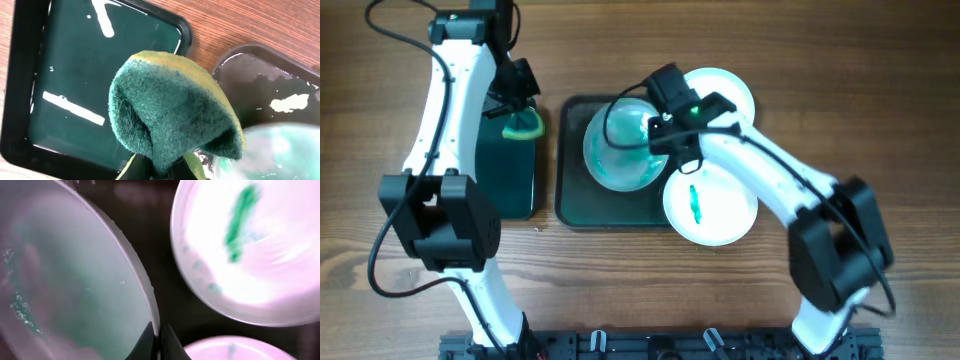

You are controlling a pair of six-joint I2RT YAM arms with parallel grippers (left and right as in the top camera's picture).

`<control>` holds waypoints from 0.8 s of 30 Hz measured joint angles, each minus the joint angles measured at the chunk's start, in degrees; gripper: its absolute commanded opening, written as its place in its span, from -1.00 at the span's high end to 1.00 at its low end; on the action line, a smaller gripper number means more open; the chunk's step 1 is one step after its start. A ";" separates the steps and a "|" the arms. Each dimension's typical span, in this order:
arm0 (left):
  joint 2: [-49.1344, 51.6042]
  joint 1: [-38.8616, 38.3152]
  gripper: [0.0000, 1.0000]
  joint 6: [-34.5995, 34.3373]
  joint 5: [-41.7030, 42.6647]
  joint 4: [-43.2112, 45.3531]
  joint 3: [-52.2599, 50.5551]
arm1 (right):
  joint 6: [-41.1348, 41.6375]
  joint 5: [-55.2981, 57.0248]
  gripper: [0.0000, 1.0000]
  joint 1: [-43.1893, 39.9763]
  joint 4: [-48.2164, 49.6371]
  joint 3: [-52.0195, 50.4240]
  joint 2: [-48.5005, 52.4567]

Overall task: Clean dirty plates on tray and stack at the side
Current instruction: 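Lift the scrubbed plate with the right gripper and place it right of the tray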

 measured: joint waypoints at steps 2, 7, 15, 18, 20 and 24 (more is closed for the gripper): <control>0.00 0.31 0.92 0.20 -0.02 0.00 0.00 | -0.46 8.24 0.91 2.99 -0.81 0.00 -2.69; 0.00 0.26 0.92 0.22 0.00 0.00 0.00 | -3.89 31.89 0.91 10.86 -1.73 0.00 -3.93; 0.00 0.26 0.92 0.22 0.00 0.00 0.00 | -8.11 67.36 0.91 23.17 -1.51 0.00 -4.09; 0.00 0.26 0.92 0.22 0.00 0.00 0.00 | -10.60 71.97 0.91 24.11 0.00 0.00 -4.13; 0.00 0.26 0.92 0.22 0.00 0.00 0.00 | -11.10 73.16 0.91 24.09 0.11 0.00 -4.13; 0.00 0.26 0.92 0.22 0.00 0.00 0.00 | -11.93 72.89 0.91 24.09 0.13 0.00 -4.13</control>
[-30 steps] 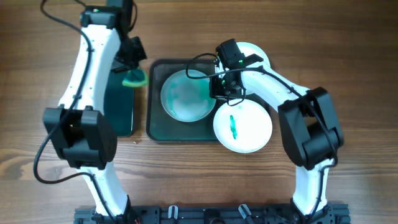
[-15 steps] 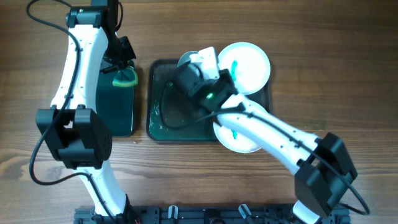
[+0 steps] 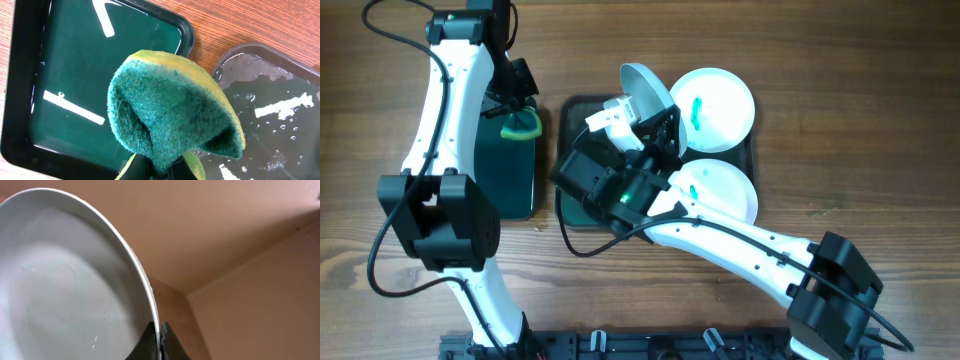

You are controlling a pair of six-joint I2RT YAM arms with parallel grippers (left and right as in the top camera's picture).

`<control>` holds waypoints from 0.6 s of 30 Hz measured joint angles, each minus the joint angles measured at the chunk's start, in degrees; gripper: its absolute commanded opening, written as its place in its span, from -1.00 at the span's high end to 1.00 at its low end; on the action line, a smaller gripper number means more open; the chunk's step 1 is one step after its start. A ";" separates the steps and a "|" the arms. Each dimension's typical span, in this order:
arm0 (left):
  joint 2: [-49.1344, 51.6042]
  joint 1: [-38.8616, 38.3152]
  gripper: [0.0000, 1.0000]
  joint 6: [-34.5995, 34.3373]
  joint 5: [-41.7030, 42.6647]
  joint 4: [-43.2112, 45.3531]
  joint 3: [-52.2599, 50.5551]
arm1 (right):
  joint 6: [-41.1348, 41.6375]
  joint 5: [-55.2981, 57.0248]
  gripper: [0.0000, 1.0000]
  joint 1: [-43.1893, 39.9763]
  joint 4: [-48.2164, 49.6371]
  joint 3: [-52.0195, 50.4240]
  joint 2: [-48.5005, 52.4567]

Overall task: Clean dirty plates on tray and stack at the side
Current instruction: 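Lift the scrubbed plate with the right gripper and place it right of the tray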

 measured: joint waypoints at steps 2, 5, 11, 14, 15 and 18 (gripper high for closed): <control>0.00 0.00 0.92 0.00 0.00 0.00 0.00 | -0.17 -4.85 0.92 -0.11 -0.35 0.00 -0.02; 0.00 -0.02 0.92 0.00 0.00 0.00 0.00 | -0.20 -18.95 0.91 -2.25 -1.25 0.00 -0.09; 0.00 -3.30 0.92 -0.74 0.50 0.04 0.00 | 0.48 -65.02 0.91 -21.66 -1.40 0.00 -2.80; 0.00 -6.56 0.92 -1.38 0.72 0.66 0.00 | 0.50 -89.99 0.91 -41.31 -5.62 0.11 -7.32; 0.00 -6.99 0.92 -1.40 0.72 0.85 0.00 | 0.52 -93.72 0.91 -47.01 -7.15 0.11 -7.74; 0.00 -9.44 0.92 -1.40 0.81 1.62 0.00 | 0.26 -98.51 0.91 -61.02 -11.39 0.13 -7.78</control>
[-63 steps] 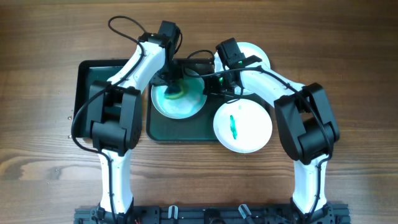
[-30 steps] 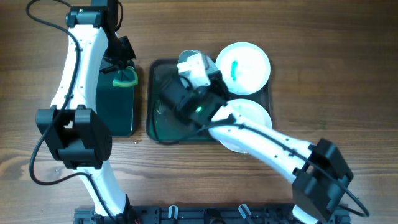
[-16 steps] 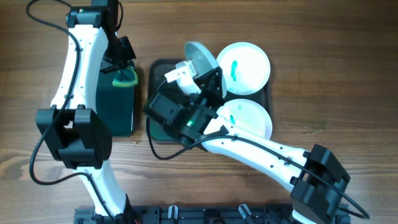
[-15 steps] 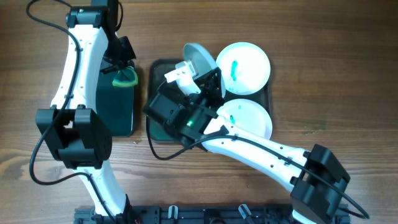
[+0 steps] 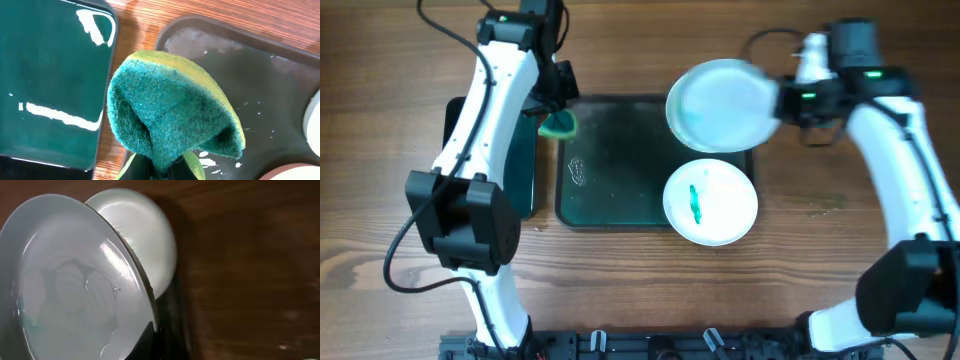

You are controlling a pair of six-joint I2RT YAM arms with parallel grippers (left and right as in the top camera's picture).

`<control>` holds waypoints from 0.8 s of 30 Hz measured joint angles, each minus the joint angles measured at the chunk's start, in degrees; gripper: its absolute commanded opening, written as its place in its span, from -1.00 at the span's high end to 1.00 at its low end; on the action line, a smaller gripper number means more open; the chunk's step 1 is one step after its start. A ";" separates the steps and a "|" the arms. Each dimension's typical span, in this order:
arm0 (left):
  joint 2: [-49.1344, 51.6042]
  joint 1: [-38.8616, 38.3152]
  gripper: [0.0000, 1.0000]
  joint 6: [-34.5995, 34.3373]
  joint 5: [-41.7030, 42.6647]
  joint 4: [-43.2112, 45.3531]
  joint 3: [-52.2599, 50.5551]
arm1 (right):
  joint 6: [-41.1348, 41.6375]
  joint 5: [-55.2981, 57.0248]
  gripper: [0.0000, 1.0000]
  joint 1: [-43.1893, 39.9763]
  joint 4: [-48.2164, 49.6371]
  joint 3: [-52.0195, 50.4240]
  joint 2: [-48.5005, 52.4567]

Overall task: Clean dirty plates on tray and stack at the side
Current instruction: 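Lift the scrubbed plate with the right gripper and place it right of the tray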

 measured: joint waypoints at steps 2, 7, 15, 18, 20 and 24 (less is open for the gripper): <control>0.00 -0.52 0.92 -0.11 0.09 0.15 0.00 | -0.42 -0.57 0.91 -7.58 -0.74 -0.46 0.00; 0.00 -0.57 0.92 -0.39 0.09 0.35 0.00 | 0.96 4.68 0.91 -23.50 7.63 -11.76 -0.46; 0.00 -0.57 0.92 -0.39 0.09 0.39 0.00 | 1.57 8.07 0.29 -23.47 30.16 -34.29 -0.63; 0.00 -0.57 0.92 -0.39 0.09 0.37 0.00 | 1.22 6.23 0.12 -23.47 27.47 -34.03 -0.63; 0.00 -0.57 0.92 -0.39 0.11 0.33 0.00 | 1.11 2.75 0.11 -23.45 15.98 -29.40 -0.63; 0.00 -0.57 0.92 -0.39 0.09 0.48 0.00 | -1.92 -2.23 0.09 -21.62 0.11 -19.45 -1.27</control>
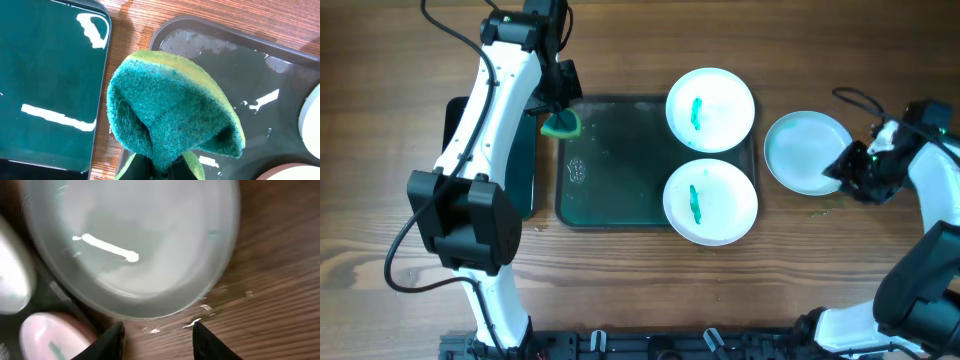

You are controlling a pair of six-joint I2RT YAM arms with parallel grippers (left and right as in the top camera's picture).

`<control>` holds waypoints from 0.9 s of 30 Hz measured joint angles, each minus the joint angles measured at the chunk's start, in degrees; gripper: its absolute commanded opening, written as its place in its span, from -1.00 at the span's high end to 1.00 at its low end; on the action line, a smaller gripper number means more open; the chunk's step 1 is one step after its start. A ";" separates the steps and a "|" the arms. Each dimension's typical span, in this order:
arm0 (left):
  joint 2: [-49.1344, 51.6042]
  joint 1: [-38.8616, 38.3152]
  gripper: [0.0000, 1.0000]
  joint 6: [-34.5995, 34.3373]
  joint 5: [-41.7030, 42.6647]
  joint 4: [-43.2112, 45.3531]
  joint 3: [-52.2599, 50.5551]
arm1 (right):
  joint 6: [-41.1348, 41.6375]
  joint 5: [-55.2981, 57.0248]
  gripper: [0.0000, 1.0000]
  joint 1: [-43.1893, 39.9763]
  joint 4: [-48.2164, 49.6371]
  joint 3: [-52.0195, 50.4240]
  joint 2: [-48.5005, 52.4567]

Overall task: Clean dirty plates on tray and stack at the side
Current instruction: 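Lift the scrubbed plate with the right gripper and place it right of the tray, then grip the rim of the lower-right plate with the right gripper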

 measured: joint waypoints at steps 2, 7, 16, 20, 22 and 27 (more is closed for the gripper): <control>0.00 0.00 0.92 -0.02 0.00 0.00 -0.02 | -1.90 -0.98 0.09 3.15 -2.51 0.68 -0.17; 0.00 0.00 0.92 0.00 0.00 0.02 0.00 | -4.74 -0.83 0.16 14.56 -0.90 -1.46 -0.26; 0.00 0.00 0.92 0.00 0.00 0.02 0.00 | -5.95 -0.68 0.42 25.79 7.08 -10.05 -0.26; 0.00 0.00 0.92 0.00 0.00 0.04 0.00 | -5.77 -0.63 0.84 26.34 6.93 -10.05 0.04; 0.00 0.00 0.92 -0.02 0.00 0.02 0.00 | -5.95 -0.68 0.92 26.34 6.71 -10.05 0.09; 0.00 0.00 0.92 0.00 0.00 0.04 0.00 | -1.77 -1.27 0.91 29.68 9.53 -10.12 0.13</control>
